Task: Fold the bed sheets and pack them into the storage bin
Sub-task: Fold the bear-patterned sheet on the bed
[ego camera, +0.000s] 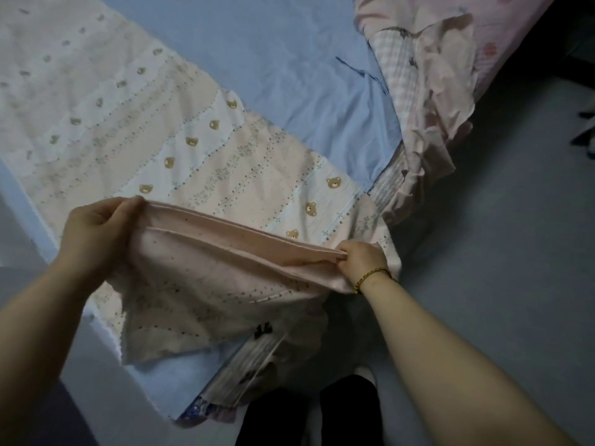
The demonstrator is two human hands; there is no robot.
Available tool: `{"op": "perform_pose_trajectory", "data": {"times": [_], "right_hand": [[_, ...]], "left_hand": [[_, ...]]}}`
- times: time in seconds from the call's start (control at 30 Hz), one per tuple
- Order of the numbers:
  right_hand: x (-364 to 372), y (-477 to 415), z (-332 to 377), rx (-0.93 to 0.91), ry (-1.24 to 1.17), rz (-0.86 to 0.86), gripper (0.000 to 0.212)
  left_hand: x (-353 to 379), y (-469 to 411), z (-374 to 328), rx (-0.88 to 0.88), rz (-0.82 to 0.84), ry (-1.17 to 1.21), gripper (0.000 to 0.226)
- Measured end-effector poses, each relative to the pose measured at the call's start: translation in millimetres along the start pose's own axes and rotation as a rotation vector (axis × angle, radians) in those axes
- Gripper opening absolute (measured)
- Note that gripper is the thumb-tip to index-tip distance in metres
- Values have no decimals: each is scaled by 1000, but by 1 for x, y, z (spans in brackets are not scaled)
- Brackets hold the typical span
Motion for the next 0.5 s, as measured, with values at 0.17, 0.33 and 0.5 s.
{"op": "perform_pose_trajectory", "data": {"times": [0.17, 0.33, 0.5], "right_hand": [[-10, -14, -48, 90, 131, -31, 28], [-41, -11, -89, 152, 28, -98, 28], [-79, 1, -109, 167, -43, -257, 28]], "left_hand": [[-22, -7, 31, -110, -121, -32, 42], [-29, 19, 44, -252, -110, -38, 44], [-28, 62, 38, -310, -135, 18, 33]]}}
Point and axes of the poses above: each hand's wrist, its own y-axis away from the middle knuckle, its own x-axis out of the palm, z = x × y, the point moved 4 cm from there along -y, towards the middle knuckle, and after that the axes turned 1 degree about -y, right-handed, at the moved point
